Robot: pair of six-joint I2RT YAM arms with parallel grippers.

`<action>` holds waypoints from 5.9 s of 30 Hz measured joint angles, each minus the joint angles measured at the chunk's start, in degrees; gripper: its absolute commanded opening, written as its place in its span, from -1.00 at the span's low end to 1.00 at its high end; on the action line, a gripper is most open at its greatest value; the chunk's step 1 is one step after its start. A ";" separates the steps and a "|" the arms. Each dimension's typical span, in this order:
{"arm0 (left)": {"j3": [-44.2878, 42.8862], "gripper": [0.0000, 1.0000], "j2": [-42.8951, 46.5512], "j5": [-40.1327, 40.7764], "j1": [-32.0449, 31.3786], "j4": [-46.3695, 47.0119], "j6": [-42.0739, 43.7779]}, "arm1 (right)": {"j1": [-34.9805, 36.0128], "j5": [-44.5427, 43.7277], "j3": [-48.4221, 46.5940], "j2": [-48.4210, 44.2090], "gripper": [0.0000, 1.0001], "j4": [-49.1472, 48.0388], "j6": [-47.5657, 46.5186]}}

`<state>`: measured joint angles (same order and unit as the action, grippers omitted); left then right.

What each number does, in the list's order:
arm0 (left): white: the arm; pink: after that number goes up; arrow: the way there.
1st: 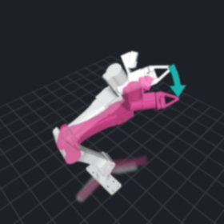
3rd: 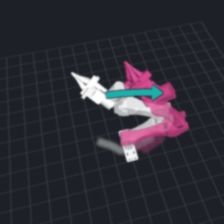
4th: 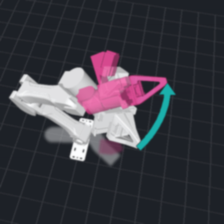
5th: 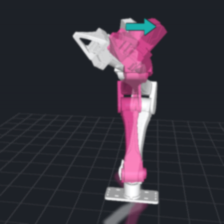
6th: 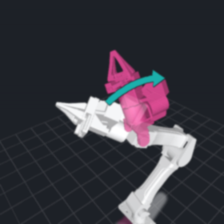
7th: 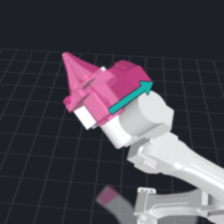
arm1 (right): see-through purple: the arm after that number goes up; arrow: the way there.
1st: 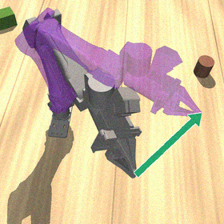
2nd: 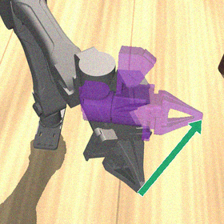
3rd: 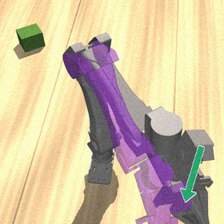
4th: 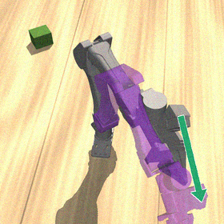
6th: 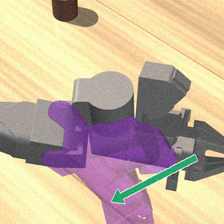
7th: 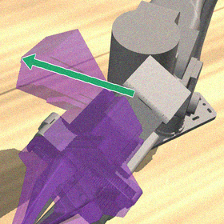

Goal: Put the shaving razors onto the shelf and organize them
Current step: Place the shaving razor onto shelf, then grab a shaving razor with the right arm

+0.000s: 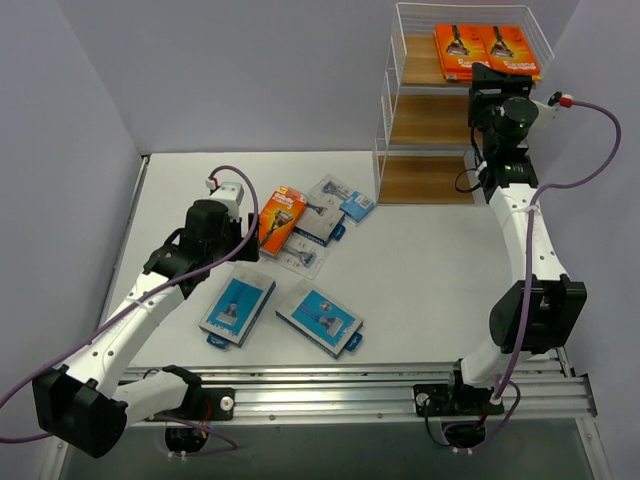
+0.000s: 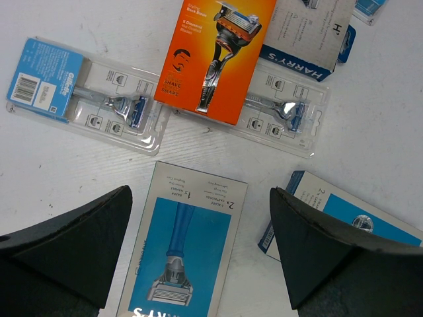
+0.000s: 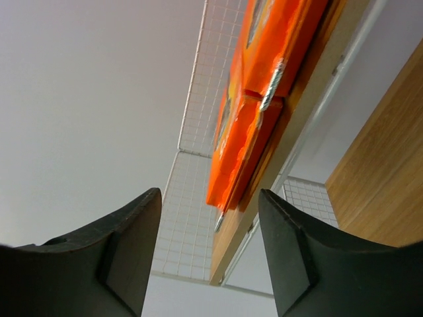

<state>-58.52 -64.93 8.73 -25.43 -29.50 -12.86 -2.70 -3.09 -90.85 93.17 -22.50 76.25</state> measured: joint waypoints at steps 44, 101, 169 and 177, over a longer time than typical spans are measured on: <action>-0.02 0.88 0.09 4.66 0.15 -1.25 1.44 | 42.62 10.19 47.23 -21.46 -0.15 5.62 -40.89; -0.13 0.88 -0.35 0.17 2.29 -1.62 1.49 | 30.42 24.48 -25.03 44.52 -0.21 19.56 -54.84; -0.50 0.88 -1.55 0.02 2.29 -1.84 1.49 | 42.93 3.93 37.38 -10.27 -1.00 10.60 -32.87; -0.50 0.88 -1.55 0.02 2.29 -1.90 1.49 | 45.03 0.44 43.91 -15.89 -0.78 11.76 -27.78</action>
<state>-59.02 -66.48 8.75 -23.14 -31.40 -11.38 42.33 -2.66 -46.94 77.28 -10.74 48.47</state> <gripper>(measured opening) 0.942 0.051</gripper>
